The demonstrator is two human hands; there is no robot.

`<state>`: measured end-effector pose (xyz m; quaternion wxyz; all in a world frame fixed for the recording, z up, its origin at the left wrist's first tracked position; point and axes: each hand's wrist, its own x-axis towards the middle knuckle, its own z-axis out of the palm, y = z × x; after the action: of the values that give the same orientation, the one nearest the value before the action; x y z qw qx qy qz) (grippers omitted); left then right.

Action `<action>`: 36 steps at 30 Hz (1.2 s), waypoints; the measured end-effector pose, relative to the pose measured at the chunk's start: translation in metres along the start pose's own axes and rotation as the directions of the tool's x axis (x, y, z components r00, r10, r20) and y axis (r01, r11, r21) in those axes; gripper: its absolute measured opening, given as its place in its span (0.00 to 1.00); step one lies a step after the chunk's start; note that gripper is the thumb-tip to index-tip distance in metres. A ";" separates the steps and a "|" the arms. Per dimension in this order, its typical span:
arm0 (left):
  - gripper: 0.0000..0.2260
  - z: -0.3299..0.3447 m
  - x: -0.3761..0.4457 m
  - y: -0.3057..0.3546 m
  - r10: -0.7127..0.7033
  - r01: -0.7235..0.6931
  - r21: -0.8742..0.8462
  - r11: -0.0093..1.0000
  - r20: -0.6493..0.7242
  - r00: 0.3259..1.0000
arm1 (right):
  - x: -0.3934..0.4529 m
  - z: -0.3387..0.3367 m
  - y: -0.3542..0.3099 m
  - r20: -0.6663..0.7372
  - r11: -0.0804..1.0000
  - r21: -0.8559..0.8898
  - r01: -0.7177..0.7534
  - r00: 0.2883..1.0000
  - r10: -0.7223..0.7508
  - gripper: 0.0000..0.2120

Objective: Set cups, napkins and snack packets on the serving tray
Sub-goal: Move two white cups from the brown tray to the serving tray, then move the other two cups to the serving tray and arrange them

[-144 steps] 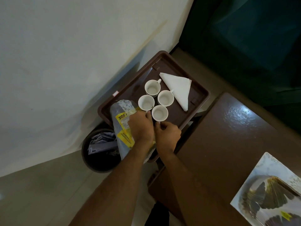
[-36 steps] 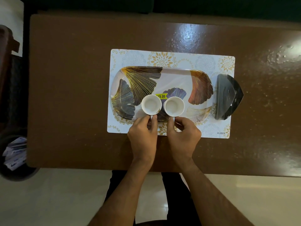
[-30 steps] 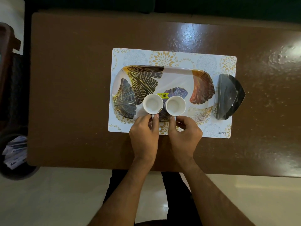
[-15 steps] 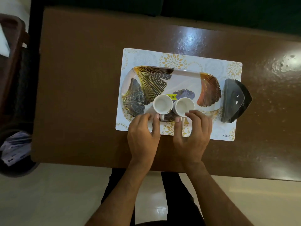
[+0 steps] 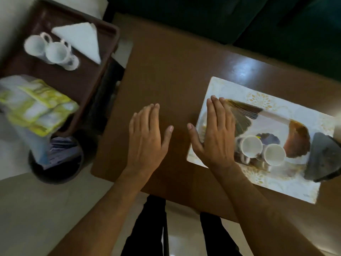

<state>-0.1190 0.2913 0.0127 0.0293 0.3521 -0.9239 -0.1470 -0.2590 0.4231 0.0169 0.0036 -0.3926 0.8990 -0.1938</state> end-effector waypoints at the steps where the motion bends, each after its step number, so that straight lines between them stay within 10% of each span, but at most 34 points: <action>1: 0.30 -0.008 0.004 -0.019 -0.010 0.010 0.025 1.000 -0.002 1.000 | 0.010 0.007 -0.013 0.029 1.000 -0.006 0.019 0.999 -0.019 0.35; 13: 0.27 -0.070 0.096 -0.231 -0.126 0.147 0.136 0.980 -0.149 0.981 | 0.150 0.112 -0.189 0.267 0.970 -0.007 0.244 0.935 -0.234 0.39; 36: 0.22 -0.081 0.201 -0.318 -0.094 0.094 -0.007 0.996 -0.098 0.991 | 0.240 0.198 -0.275 0.273 0.839 0.171 0.517 0.793 -0.545 0.38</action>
<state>-0.0532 -0.0873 -0.0132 0.0682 0.4021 -0.9034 -0.1321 -0.1993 0.0155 -0.0348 0.1075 -0.6540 0.7310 -0.1622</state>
